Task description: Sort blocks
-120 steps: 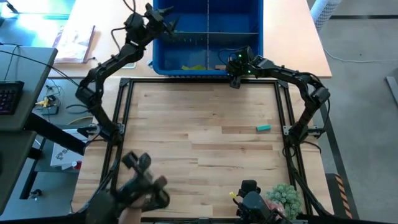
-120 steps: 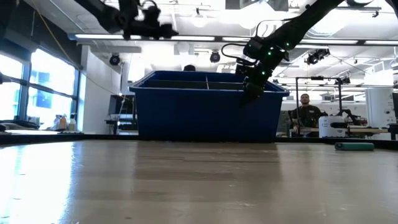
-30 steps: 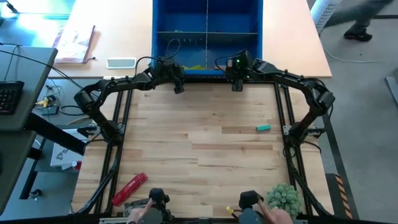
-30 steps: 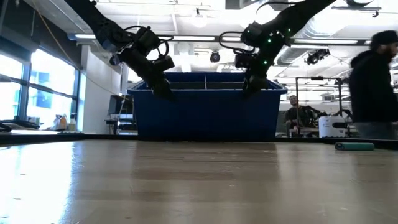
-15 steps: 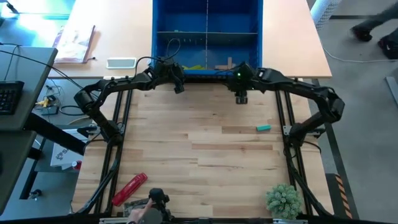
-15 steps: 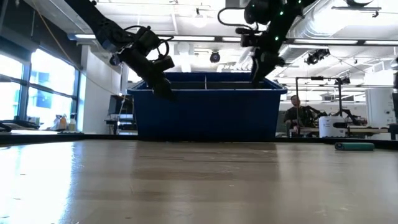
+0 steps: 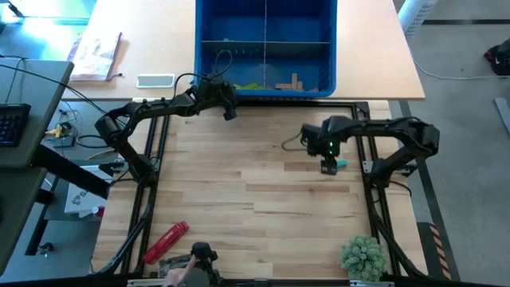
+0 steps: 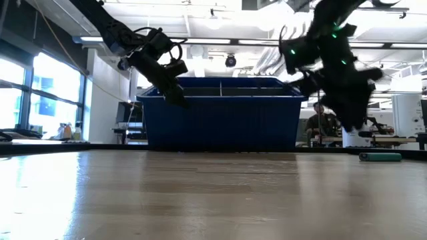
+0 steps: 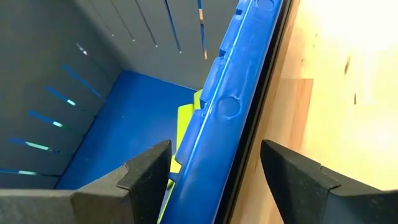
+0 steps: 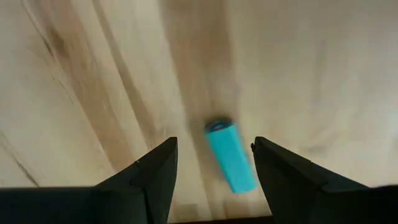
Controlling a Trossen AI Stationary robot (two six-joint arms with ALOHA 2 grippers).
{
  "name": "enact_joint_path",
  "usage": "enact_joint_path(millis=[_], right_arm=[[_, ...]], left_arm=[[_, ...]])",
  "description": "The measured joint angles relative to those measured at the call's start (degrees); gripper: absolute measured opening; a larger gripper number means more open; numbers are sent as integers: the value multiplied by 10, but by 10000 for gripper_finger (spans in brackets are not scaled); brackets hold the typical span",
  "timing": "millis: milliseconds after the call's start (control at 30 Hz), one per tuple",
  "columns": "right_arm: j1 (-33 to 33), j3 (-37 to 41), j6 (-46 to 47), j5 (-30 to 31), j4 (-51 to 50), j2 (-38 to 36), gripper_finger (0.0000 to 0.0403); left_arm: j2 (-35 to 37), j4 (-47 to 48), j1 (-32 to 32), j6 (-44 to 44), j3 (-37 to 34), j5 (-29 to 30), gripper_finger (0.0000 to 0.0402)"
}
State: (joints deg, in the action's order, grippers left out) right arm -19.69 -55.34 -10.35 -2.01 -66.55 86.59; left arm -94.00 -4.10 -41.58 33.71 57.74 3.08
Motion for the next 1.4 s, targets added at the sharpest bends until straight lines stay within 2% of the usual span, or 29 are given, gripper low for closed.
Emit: enact_joint_path(millis=[167, 300, 400, 633, 933, 1067, 1167, 1400], right_arm=[[45, 66, -21, 14, 17, 0, 194], [63, 106, -32, 79, 59, 0, 194], [62, 123, -27, 106, 79, 0, 194], [61, 124, -49, 110, 95, 5, 194], [24, 122, -76, 95, 104, 78, 194], [24, 120, -99, 97, 105, 86, 193], [24, 121, -142, 98, 104, 85, 174], [24, 123, -217, 103, 108, 85, 88]], left_arm=[[0, 0, 0, 4, 0, 9, 227], [0, 0, 0, 1, 0, -1, 227], [0, 0, 3, 4, 0, 0, 227], [0, 1, 4, 11, 0, 5, 227], [0, 3, 5, 16, 0, 17, 227], [0, 4, 5, 17, 0, 18, 227], [0, 4, 5, 17, 0, 18, 227], [0, 4, 5, 15, 0, 17, 227]])
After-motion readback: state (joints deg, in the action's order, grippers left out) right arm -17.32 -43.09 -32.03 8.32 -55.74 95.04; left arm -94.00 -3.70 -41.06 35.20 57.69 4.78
